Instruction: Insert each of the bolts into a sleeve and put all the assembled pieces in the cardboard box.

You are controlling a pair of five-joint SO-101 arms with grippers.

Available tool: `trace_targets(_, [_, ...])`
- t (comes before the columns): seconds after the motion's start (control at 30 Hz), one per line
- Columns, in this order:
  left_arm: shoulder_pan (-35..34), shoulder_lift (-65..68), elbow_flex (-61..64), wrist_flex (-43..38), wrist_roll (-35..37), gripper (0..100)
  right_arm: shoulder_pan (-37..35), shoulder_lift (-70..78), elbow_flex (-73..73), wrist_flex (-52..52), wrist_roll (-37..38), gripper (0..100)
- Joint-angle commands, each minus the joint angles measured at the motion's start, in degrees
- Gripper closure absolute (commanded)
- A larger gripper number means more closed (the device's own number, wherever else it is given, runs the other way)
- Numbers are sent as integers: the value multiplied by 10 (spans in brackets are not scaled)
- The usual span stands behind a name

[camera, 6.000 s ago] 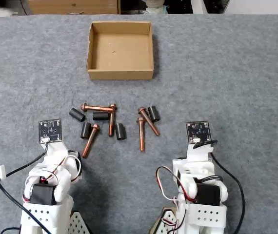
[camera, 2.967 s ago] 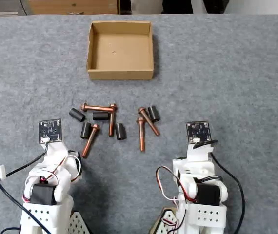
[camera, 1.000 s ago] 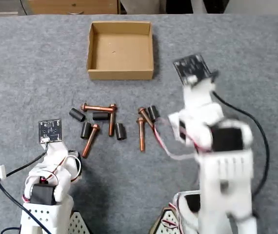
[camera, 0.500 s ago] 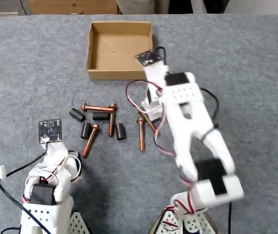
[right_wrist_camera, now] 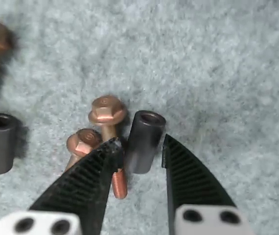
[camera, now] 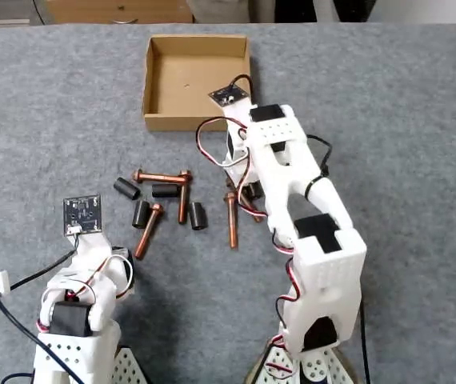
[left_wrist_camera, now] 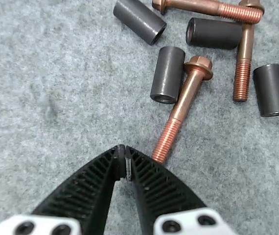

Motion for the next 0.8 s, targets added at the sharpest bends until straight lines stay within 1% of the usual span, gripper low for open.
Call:
trace_targets(0.0, [5,0,7,1,-4,981,-7,-3,-22,3,4,846])
trace_targets(0.23, [5,0,7,1,-4,981,-6,-2,-21,4,4,846])
trace_targets(0.4, [5,0,7,1,-4,981,-6,15,6,-17,3,846])
trace_targets(0.77, [5,0,7,1,-4,981,4,36,0,-16,-1,850])
